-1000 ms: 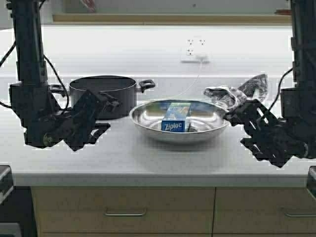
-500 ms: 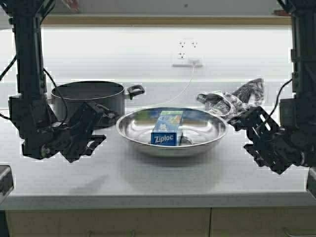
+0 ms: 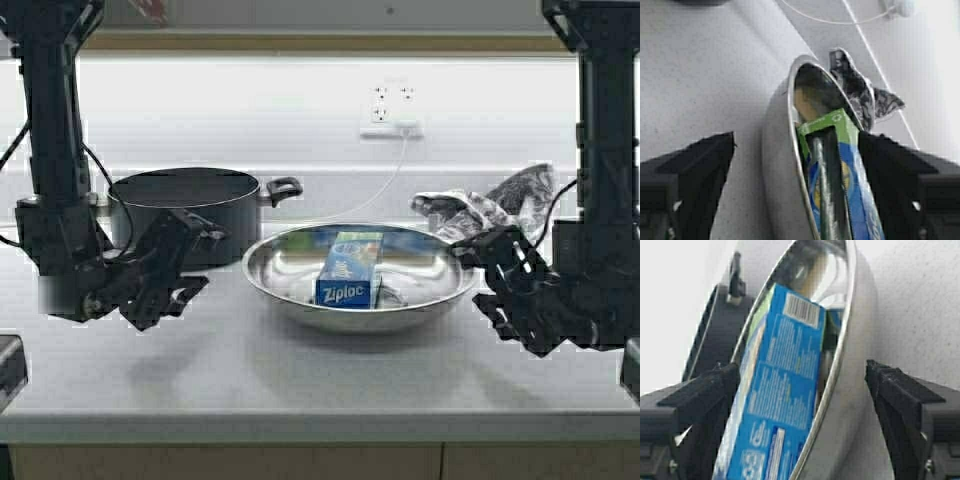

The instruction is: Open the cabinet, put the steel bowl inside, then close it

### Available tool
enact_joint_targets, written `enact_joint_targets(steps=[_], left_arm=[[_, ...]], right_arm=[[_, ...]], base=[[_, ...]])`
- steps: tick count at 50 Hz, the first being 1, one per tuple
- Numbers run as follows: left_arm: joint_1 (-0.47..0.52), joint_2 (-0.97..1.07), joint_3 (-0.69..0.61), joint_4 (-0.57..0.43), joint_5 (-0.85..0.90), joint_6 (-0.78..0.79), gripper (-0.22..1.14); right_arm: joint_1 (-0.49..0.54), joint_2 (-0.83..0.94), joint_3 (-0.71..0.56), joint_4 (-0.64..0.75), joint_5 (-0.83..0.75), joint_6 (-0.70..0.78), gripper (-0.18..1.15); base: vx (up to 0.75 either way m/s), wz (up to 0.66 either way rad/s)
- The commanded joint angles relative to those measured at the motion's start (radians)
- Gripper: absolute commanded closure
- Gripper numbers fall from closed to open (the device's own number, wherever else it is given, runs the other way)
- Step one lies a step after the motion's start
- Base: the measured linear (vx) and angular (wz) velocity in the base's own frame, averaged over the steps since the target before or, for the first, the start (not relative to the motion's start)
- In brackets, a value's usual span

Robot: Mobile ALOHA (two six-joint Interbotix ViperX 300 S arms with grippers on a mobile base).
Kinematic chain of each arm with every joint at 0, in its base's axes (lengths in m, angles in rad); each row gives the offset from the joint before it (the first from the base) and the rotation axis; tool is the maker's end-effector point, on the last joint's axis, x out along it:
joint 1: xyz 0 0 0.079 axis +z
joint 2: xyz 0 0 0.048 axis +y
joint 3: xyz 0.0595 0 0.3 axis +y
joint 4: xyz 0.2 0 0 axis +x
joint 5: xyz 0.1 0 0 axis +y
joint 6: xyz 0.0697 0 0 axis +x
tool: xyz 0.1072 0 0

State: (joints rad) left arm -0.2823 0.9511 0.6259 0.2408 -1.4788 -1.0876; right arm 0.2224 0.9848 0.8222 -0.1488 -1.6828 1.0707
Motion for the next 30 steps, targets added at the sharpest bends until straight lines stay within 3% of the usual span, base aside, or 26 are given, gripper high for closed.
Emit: enact_joint_targets(steps=[1, 6, 19, 25, 30], left_arm=[[0.006, 0.011, -0.092, 0.109, 0.035, -0.063, -0.11], [0.005, 0.02, -0.138, 0.163, 0.051, -0.094, -0.11], [0.006, 0.028, -0.164, 0.141, 0.097, -0.097, -0.07], [0.006, 0.028, -0.163, 0.132, 0.104, -0.1, 0.13], [0.006, 0.029, -0.155, 0.118, 0.104, -0.1, 0.49]], right_arm=[[-0.043, -0.006, -0.029, -0.032, -0.002, 0.017, -0.05], [-0.057, -0.003, -0.037, -0.043, -0.002, 0.015, -0.05], [-0.064, 0.028, -0.106, -0.087, 0.023, 0.037, 0.01], [-0.064, 0.032, -0.123, -0.094, 0.031, 0.052, 0.27], [-0.064, 0.032, -0.143, -0.106, 0.031, 0.071, 0.65]], base=[[0.0, 0.0], [0.0, 0.0], [0.0, -0.03], [0.0, -0.03], [0.0, 0.0]])
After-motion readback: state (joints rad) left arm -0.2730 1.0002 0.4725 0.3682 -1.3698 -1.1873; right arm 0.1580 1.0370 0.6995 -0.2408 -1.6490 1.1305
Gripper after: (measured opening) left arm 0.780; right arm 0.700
